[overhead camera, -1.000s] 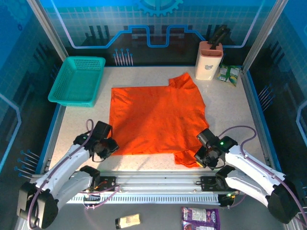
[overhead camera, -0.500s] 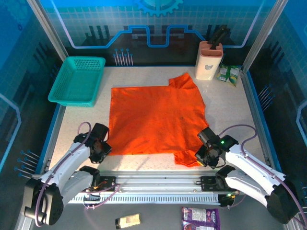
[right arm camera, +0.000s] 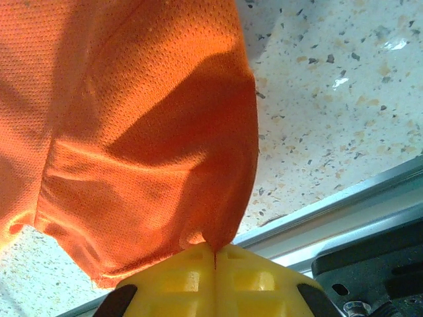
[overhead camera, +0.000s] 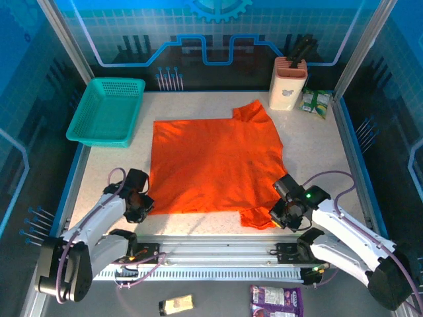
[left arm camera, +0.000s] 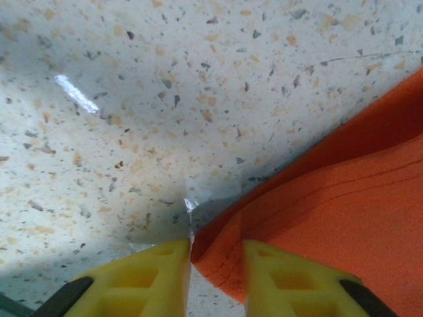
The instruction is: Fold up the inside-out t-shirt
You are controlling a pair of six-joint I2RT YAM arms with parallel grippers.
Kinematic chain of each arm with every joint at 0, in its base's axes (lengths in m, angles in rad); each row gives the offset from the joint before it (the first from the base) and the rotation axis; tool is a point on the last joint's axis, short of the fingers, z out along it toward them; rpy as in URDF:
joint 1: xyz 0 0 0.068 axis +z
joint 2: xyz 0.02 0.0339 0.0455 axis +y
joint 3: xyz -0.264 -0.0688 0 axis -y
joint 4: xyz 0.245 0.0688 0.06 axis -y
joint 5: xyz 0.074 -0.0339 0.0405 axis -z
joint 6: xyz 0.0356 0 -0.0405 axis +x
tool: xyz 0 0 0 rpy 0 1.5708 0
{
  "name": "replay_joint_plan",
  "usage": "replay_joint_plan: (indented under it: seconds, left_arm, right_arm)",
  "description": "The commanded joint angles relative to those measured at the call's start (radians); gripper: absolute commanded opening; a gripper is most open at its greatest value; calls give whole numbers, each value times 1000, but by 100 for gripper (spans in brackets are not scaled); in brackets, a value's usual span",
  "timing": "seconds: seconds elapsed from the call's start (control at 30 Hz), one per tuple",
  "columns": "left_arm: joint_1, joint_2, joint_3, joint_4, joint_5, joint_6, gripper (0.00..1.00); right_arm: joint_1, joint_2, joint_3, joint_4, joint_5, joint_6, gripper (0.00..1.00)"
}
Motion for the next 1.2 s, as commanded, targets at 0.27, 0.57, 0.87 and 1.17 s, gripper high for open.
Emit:
replay_joint_plan:
  seconds: [0.27,0.57,0.87,1.17]
  left_arm:
    - [33,-57,44,-76,-4,27,0]
    - [45,-158,141,-211,-6,35,0]
    - [45,-135,225,-212,10,78,0]
    - [45,8,275,-119,5,139,0]
  right_arm:
    - [-16,-104,81,-157,96,-4,0]
    - [-17,-268,170,-334,131,21,0]
    - [-24,-197,281,-256,188,-82,0]
    - [-83,36,385,-56,193,-290,0]
